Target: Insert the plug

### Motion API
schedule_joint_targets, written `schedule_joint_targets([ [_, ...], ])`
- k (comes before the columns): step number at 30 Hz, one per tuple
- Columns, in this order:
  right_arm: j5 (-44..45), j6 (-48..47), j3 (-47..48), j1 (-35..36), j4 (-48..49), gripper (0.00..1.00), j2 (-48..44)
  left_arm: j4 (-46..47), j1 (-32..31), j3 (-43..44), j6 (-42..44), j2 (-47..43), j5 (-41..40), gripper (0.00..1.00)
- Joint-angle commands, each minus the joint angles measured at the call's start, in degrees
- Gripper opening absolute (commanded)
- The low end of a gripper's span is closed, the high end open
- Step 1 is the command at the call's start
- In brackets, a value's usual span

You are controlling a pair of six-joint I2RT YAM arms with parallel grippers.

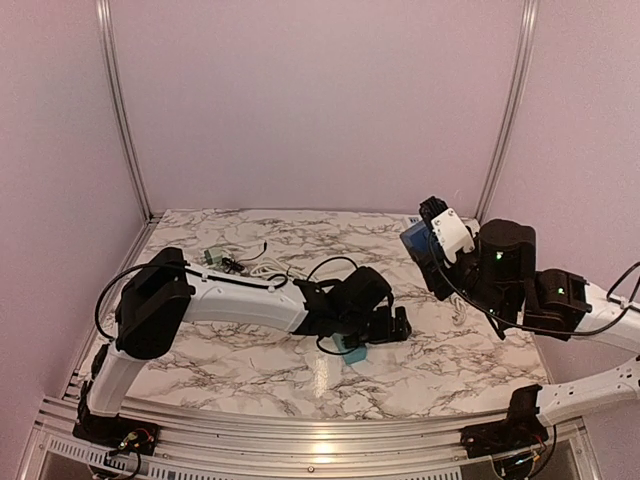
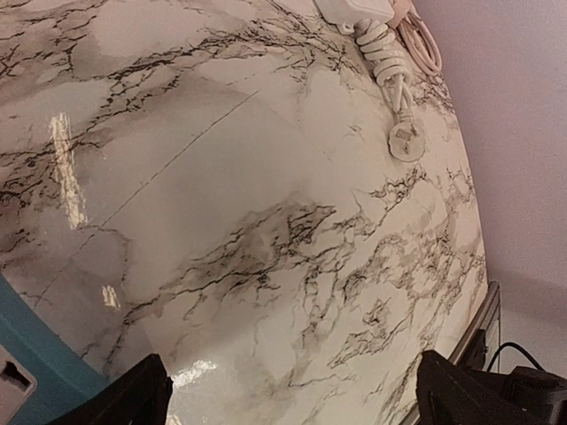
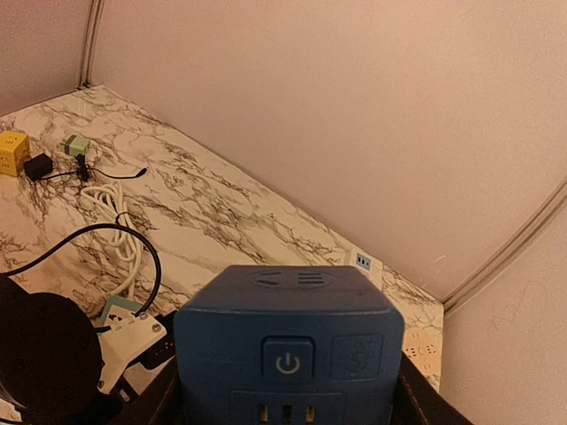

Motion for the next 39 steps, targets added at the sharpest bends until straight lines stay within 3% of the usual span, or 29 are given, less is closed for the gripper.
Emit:
schedule_joint_targets([
  [1,-3.71,-0.14,2.49,-0.22,2.48,0.00,2.09,-6.70,0.10,-6.45,0.46,-3.77,-2.95,0.99],
  [9,-9.48,-1.31,4.30,-0.22,2.44,0.00,4.28,-4.64,0.10,-16.68,-0.05,-11.12,-5.46,0.99],
  [24,-11.71,-0.33,7.65,-0.26,-0.57,0.00,8.04,1.59,1.82,-18.51,4.66,-21.14,-7.82,0.99],
  [32,-12.27,0.43,6.58,-0.18,-1.34,0.00,7.64,2.94,9.74,-25.72,2.90,-28.29,-10.87,0.99],
  [39,-13.05,0.79,5.31,-0.19,-1.05,0.00,7.35,-0.93,17.74,-27.46,4.77,-27.78,-17.71,0.99],
])
